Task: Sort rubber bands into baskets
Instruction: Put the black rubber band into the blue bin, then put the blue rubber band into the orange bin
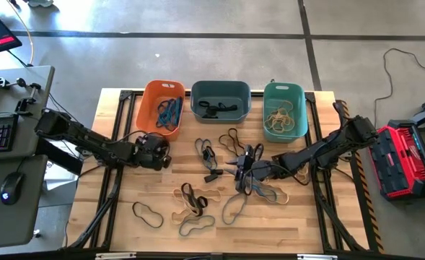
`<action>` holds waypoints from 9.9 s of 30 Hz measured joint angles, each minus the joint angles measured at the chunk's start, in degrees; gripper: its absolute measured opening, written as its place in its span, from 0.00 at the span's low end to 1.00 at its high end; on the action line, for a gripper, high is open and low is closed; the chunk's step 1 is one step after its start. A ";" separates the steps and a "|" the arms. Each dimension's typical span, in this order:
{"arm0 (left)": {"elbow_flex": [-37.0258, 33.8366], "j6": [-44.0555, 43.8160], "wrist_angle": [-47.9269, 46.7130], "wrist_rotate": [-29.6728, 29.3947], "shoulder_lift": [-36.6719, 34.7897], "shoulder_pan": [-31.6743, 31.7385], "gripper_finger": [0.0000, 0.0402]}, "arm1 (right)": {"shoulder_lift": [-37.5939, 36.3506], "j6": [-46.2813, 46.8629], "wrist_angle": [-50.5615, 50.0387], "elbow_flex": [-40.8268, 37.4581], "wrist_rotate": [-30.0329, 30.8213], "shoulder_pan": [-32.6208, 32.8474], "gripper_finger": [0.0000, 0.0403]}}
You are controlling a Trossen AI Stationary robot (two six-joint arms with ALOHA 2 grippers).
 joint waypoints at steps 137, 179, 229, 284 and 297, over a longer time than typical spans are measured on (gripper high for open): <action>0.02 36.01 48.57 4.74 5.73 -5.27 0.39 | 14.21 -6.70 -10.98 23.61 -2.61 -13.45 0.00; 0.02 37.09 45.57 4.23 5.75 -2.47 0.39 | 12.50 -2.83 -27.29 26.42 -14.29 -45.72 0.00; 0.02 43.00 45.62 8.03 5.77 -1.94 0.39 | 21.22 -4.96 -32.70 33.77 -20.25 -46.03 0.10; 0.02 41.01 45.52 14.86 5.73 -1.09 0.39 | 19.50 16.64 -12.77 14.97 -12.31 -13.00 0.33; 0.02 41.04 45.65 13.78 5.73 -1.07 0.39 | 22.27 17.78 -12.97 14.97 -16.67 -16.20 0.14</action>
